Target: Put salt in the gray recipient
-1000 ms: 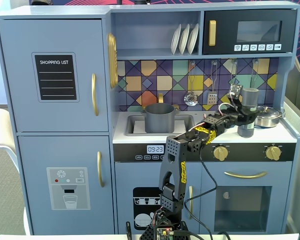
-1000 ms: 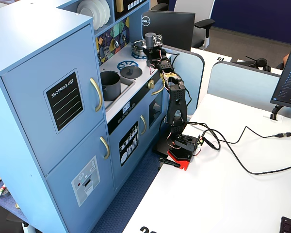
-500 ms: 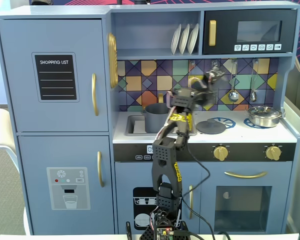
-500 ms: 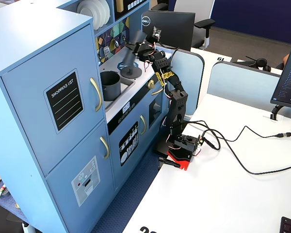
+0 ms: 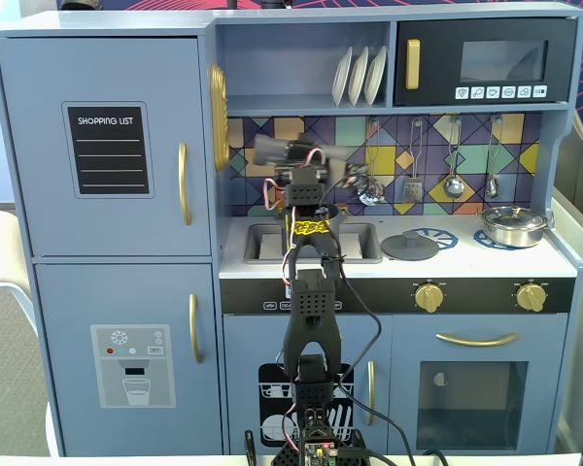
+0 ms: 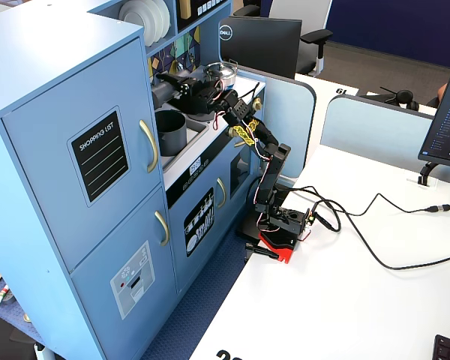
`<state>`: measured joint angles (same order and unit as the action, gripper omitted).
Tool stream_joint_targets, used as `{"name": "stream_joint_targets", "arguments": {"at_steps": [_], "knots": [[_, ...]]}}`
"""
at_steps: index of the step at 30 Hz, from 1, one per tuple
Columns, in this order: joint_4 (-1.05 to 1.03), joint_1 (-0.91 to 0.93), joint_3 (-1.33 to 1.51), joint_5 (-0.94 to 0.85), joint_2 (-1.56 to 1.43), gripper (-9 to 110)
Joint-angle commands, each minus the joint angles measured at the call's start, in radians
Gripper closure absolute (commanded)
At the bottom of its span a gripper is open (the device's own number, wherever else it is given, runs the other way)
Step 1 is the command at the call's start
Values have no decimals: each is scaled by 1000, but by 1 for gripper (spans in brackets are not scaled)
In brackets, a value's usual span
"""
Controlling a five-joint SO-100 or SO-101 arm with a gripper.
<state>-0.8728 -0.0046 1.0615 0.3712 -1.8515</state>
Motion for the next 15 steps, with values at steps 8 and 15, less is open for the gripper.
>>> {"name": "stream_joint_targets", "arguments": {"at_steps": [8,15], "knots": [[123,-123,-6,486,-34,101],[9,-43,58,655,-41,101]]}}
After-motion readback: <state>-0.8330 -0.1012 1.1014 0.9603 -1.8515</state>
